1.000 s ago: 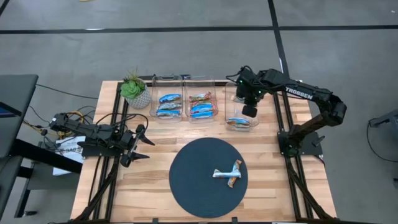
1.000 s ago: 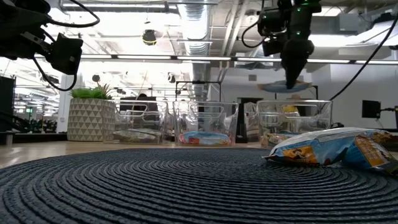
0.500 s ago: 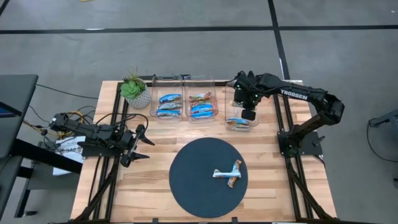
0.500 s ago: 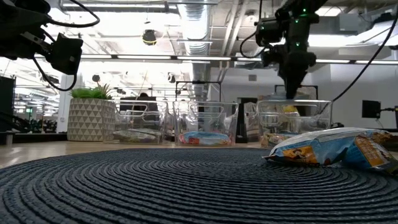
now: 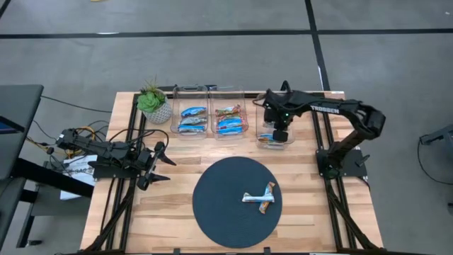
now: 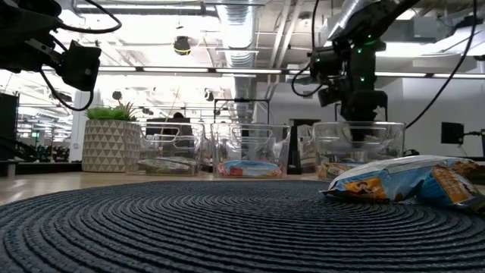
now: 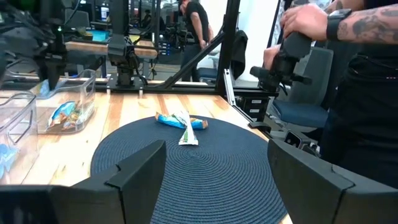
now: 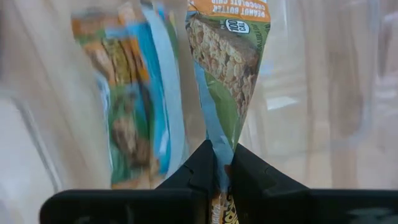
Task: Pick and place Granola Bars by type
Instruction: Put the yellow granola bar into the right transparent bin
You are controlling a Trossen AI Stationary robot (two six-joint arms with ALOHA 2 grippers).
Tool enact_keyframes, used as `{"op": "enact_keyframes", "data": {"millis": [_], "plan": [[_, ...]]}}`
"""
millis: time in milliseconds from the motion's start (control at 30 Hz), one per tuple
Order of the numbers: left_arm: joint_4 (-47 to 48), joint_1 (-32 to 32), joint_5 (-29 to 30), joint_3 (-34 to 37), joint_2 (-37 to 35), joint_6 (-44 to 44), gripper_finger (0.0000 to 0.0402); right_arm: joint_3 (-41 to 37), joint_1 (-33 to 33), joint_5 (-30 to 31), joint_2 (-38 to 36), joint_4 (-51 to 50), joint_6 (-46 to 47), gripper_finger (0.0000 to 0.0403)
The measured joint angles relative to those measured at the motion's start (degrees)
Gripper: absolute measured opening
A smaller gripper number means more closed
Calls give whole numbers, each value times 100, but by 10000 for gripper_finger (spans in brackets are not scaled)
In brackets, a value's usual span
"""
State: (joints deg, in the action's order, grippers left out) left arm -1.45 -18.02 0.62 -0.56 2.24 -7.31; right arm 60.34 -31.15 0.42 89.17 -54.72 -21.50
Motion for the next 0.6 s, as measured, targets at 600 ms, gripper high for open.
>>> {"op": "enact_keyframes", "data": {"millis": [600], "plan": [[2,0,-9,0,0,0,274,7,-3,-61,672,424,-100,48]]}}
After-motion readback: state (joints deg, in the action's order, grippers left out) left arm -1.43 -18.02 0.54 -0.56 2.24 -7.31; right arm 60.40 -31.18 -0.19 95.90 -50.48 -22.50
